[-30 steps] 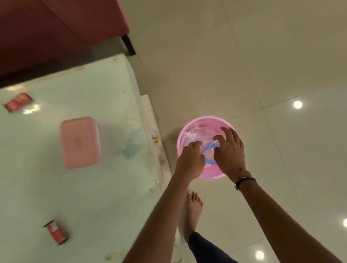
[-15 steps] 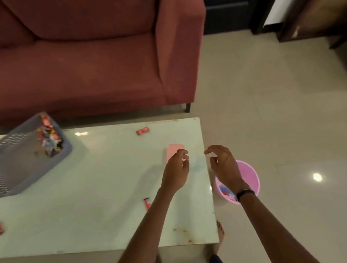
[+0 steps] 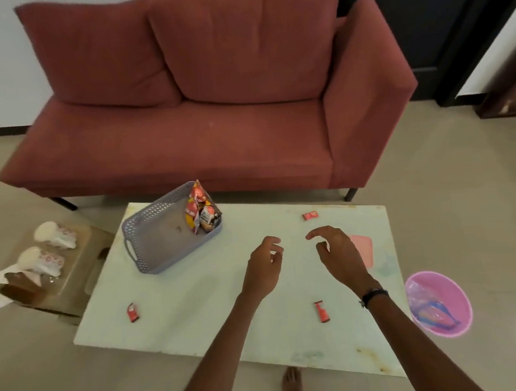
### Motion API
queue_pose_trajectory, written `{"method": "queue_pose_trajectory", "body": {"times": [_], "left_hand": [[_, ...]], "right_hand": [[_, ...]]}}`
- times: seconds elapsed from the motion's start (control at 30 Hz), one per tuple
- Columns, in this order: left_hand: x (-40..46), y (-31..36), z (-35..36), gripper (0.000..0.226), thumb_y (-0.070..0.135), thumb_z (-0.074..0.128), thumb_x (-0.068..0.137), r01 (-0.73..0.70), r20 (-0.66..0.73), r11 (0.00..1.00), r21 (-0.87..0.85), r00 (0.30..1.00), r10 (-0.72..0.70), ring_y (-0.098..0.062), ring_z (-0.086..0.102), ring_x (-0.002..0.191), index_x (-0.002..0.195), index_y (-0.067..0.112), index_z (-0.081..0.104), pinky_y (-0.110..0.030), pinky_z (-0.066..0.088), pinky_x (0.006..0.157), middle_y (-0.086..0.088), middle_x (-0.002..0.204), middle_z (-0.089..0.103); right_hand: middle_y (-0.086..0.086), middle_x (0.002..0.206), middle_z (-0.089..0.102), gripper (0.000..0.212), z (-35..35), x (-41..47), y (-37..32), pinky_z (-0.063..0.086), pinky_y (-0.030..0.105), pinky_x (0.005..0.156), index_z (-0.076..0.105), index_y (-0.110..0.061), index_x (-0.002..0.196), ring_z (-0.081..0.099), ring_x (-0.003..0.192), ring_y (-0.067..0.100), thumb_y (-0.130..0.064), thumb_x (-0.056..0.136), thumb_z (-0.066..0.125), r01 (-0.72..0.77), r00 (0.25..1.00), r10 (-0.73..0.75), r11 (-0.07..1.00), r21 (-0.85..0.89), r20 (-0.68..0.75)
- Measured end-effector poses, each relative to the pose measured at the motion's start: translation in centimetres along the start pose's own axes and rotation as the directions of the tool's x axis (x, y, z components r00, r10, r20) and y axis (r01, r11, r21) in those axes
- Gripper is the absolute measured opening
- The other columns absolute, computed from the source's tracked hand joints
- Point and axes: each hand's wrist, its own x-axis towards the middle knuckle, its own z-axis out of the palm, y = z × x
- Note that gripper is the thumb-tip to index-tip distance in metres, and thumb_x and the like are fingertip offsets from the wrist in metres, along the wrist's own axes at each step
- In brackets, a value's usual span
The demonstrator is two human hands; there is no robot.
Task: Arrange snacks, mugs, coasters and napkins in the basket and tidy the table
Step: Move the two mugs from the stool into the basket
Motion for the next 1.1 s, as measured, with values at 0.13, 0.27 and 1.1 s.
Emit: {"method": "queue_pose_trajectory", "body": {"times": [0.13, 0.27, 1.1], "left_hand": [[-1.0, -3.2, -4.4, 0.025, 0.019, 0.046, 0.095, 0.025, -0.061, 0.999, -0.028, 0.998, -0.027, -0.020, 0.061, 0.109, 0.118, 0.013, 0.052, -0.021, 0.047, 0.087, -0.007, 0.122, 0.063], [-1.6, -6.3, -8.1, 0.026, 0.021, 0.048, 0.094, 0.059, -0.116, 0.994, -0.093, 0.991, -0.070, -0.022, 0.062, 0.107, 0.118, 0.012, 0.054, -0.025, 0.048, 0.090, -0.008, 0.121, 0.064], [-3.9, -32.0, -36.9, 0.019, 0.003, 0.046, 0.089, 0.255, -0.209, 0.866, -0.429, 0.905, -0.370, 0.001, 0.061, 0.063, 0.100, 0.016, 0.053, -0.020, 0.046, 0.056, -0.006, 0.092, 0.067]], "right_hand": [[0.000, 0.118, 0.065, 0.029, 3.0, 0.4, -5.4, 0.036, 0.018, 0.093, 0.066, -0.017, 0.101, 0.053, 0.116, 0.017, 0.000, 0.089, 0.045, 0.059, 0.998, -0.059, 0.998, 0.011, 0.014], [0.002, 0.119, 0.065, 0.029, 7.0, 0.5, -9.8, 0.041, 0.026, 0.100, 0.066, -0.017, 0.101, 0.054, 0.116, 0.017, 0.000, 0.090, 0.045, 0.075, 0.997, -0.076, 0.996, 0.057, 0.030], [0.004, 0.112, 0.065, 0.030, 35.2, 6.3, -35.8, 0.048, 0.030, 0.091, 0.066, -0.010, 0.103, 0.057, 0.105, 0.017, 0.002, 0.086, 0.045, 0.047, 0.968, -0.091, 0.982, 0.182, 0.236]]}}
